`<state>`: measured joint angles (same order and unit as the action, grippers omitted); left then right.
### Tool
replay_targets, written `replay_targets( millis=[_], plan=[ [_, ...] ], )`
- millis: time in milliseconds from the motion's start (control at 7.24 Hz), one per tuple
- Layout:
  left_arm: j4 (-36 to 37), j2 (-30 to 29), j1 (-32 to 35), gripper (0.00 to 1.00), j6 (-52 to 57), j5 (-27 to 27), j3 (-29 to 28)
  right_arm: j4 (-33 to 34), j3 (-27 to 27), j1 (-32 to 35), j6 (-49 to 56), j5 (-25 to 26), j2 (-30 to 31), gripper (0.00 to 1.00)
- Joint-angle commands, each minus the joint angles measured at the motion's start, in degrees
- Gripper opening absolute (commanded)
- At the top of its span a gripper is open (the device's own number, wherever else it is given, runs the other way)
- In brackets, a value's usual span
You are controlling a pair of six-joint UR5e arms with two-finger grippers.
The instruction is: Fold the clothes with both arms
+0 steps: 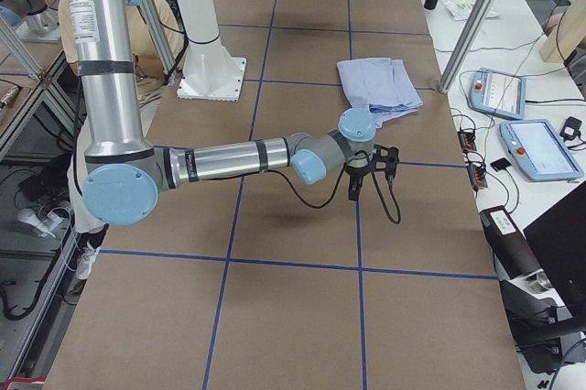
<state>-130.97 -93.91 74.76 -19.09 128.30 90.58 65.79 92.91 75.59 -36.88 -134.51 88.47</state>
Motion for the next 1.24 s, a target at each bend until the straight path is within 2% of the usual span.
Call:
replay_targets(
  millis=[0,138,276,414,553,691,829,1105],
  plan=[
    [15.3,0.0,3.5,0.63,14.1,0.4,0.9,0.4,0.2,3.1,11.3,-1.8,6.9,1.00],
    [18.4,-0.3,6.1,0.67,15.2,4.1,1.4,0.7,-0.1,4.7,17.5,-4.6,9.9,1.00],
    [20.6,-0.3,7.3,0.77,17.4,6.6,1.4,4.6,0.4,5.3,18.8,-6.2,10.0,1.00],
    [24.2,-0.4,7.6,0.89,17.6,6.5,2.3,8.6,1.3,5.2,21.8,-6.4,9.7,1.00],
    [24.6,-0.5,8.5,1.00,17.7,5.4,2.2,13.1,1.1,5.5,28.5,-6.3,9.4,1.00],
    [24.4,-0.7,8.8,1.00,17.7,3.1,3.0,19.1,1.8,6.0,32.4,-6.1,6.8,1.00],
    [24.1,0.3,9.2,1.00,17.8,3.1,3.9,22.1,3.1,7.2,32.8,-5.9,5.8,1.00],
    [23.9,1.0,9.2,1.00,17.6,3.8,6.0,22.0,3.3,8.5,34.7,-5.4,5.3,1.00]
  ],
)
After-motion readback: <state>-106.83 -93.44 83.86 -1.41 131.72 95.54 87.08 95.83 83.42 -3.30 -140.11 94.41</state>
